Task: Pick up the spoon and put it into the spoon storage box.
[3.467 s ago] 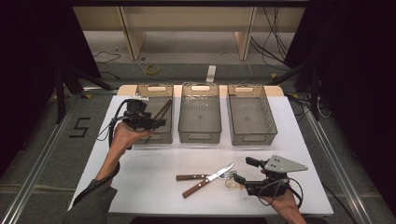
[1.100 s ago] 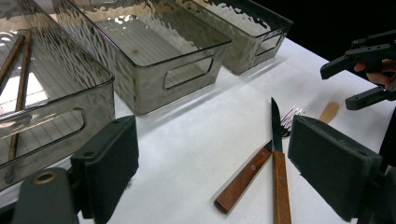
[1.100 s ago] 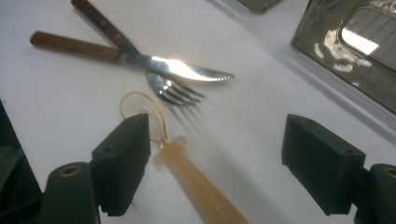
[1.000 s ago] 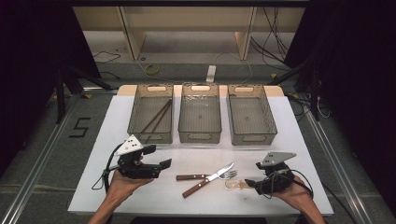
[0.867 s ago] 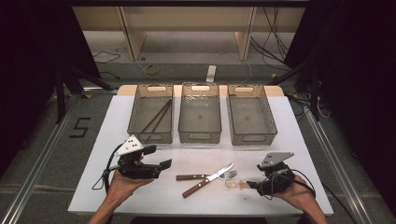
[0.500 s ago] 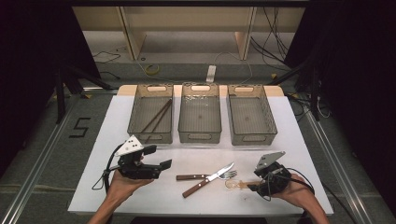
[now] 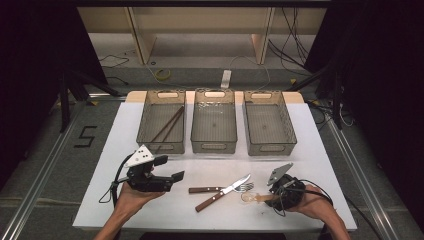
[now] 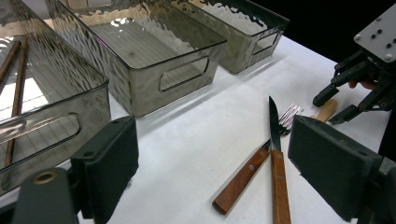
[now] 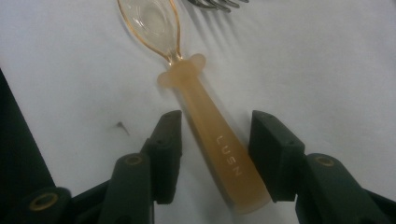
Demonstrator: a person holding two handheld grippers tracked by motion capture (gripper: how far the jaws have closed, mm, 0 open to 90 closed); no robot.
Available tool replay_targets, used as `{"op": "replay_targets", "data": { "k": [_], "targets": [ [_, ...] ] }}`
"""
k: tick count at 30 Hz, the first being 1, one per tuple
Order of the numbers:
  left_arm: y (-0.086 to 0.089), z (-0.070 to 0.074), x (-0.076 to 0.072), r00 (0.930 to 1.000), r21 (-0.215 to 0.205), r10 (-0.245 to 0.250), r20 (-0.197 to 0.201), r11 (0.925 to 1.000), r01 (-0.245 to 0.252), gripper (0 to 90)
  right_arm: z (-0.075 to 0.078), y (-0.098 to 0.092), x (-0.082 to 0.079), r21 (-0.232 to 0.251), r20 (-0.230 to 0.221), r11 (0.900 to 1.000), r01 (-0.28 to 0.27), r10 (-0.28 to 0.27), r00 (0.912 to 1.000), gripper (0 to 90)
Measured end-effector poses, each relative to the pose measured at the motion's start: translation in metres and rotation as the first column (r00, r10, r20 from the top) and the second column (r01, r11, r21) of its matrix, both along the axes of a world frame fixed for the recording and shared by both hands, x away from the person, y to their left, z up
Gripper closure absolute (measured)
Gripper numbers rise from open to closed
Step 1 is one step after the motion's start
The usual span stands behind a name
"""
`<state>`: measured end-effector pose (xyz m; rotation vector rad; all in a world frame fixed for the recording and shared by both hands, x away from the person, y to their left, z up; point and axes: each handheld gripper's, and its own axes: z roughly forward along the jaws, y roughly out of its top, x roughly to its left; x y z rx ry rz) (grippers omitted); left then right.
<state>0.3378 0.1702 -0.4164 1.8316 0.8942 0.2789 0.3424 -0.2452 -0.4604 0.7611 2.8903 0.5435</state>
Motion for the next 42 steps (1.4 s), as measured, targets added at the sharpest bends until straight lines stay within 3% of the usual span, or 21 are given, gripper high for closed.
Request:
{"op": "replay_targets", "data": {
  "k": [14,22,27,30,32,36,38,42],
  "targets": [
    [-0.001,-0.001,0.0,1.0,0.014,-0.006,0.005,0.9999,0.006,15.5,0.001,0.004,-0.006,-0.024,0.012,0.996,-0.086,0.086,0.9962,75.0],
    [-0.003,-0.001,-0.001,0.9999,0.032,-0.012,0.007,0.9994,0.011,15.6,0.004,0.004,-0.01,-0.044,0.023,0.992,-0.119,0.12,0.9925,76.2],
    [-0.003,-0.001,0.0,0.9998,0.038,-0.015,0.01,0.9992,0.015,15.5,0.014,0.001,-0.013,0.019,0.026,0.993,-0.12,0.119,0.9925,76.4],
    [-0.003,-0.001,-0.001,0.9999,0.024,-0.014,0.007,0.9996,0.013,15.5,0.021,-0.001,-0.012,0.075,0.052,0.991,-0.112,0.108,0.9928,76.4],
    [-0.003,0.0,-0.001,0.9998,0.022,-0.016,0.012,0.9996,0.016,15.6,0.026,-0.001,-0.012,0.119,0.051,0.989,-0.086,0.08,0.9955,76.4],
    [-0.003,0.0,-0.001,0.9998,0.023,-0.013,0.014,0.9997,0.013,15.5,0.034,0.002,-0.005,0.192,0.097,0.981,-0.031,0.012,0.9952,76.3],
    [-0.003,0.0,-0.001,0.9998,0.021,-0.014,0.015,0.9997,0.014,15.5,0.038,0.004,0.0,0.22,0.122,0.975,0.009,-0.037,0.9918,76.3],
    [-0.003,0.0,-0.001,0.9997,0.022,-0.016,0.017,0.9996,0.016,15.5,0.045,0.012,0.012,0.255,0.189,0.964,0.075,-0.125,0.974,76.3]
  ]
}}
